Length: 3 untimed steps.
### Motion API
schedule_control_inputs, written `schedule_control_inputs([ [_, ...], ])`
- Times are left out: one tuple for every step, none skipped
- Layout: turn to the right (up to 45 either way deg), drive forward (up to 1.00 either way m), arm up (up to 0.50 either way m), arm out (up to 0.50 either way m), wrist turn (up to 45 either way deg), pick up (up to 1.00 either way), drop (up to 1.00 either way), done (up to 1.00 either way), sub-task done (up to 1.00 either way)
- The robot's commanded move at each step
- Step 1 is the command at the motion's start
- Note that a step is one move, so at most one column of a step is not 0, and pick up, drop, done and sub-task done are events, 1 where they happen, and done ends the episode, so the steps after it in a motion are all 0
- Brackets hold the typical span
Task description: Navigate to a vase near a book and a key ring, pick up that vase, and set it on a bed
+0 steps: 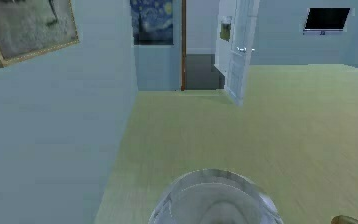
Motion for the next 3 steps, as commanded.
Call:
schedule_control_inputs([
  [0.0, 0.10, 0.00, 0.00, 0.0, 0.00, 0.00, 0.00, 0.00],
  [3.0, 0.00, 0.00, 0.00, 0.0, 0.00, 0.00, 0.00, 0.00],
  [0.0, 1.00, 0.00, 0.00, 0.0, 0.00, 0.00, 0.00, 0.00],
])
